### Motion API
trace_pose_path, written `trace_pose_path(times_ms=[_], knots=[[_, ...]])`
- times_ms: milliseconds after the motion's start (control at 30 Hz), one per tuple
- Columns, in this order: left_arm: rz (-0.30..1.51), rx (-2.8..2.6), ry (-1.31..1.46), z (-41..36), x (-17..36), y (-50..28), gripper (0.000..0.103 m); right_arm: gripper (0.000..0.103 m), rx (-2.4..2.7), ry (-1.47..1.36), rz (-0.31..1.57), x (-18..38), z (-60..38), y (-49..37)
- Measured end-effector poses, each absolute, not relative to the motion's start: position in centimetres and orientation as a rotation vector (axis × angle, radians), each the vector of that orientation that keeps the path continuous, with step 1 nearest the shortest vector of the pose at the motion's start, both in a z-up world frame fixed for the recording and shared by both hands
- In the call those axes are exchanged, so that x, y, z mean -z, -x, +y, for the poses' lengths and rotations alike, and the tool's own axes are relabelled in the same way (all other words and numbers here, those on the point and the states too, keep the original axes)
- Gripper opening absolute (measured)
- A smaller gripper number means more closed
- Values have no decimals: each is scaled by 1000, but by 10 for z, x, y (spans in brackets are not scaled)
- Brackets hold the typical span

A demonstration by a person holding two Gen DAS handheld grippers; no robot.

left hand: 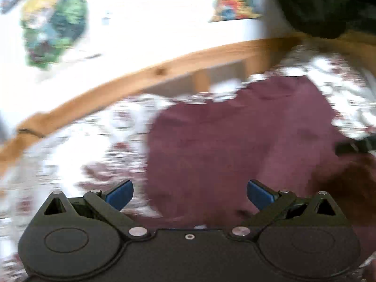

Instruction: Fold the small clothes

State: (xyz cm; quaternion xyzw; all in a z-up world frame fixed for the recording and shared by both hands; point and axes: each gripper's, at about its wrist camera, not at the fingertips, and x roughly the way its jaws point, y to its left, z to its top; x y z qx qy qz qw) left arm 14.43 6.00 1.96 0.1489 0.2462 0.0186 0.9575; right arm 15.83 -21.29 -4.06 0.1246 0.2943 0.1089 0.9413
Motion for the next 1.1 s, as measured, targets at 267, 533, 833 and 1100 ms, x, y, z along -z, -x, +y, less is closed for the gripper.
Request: trace_pose_path(times_ms=[267, 533, 833, 1100], knots=[[598, -425, -250, 138, -45, -126, 102, 103, -381, -228, 596, 51, -157, -138], [788, -395, -105, 207, -30, -142, 102, 103, -387, -195, 639, 73, -143, -145], [710, -373, 41, 211, -4, -142, 90, 103, -366, -167, 706, 99, -144, -152], [654, -371, 92, 212, -8, -139, 33, 103, -367, 15, 633, 109, -122, -135]])
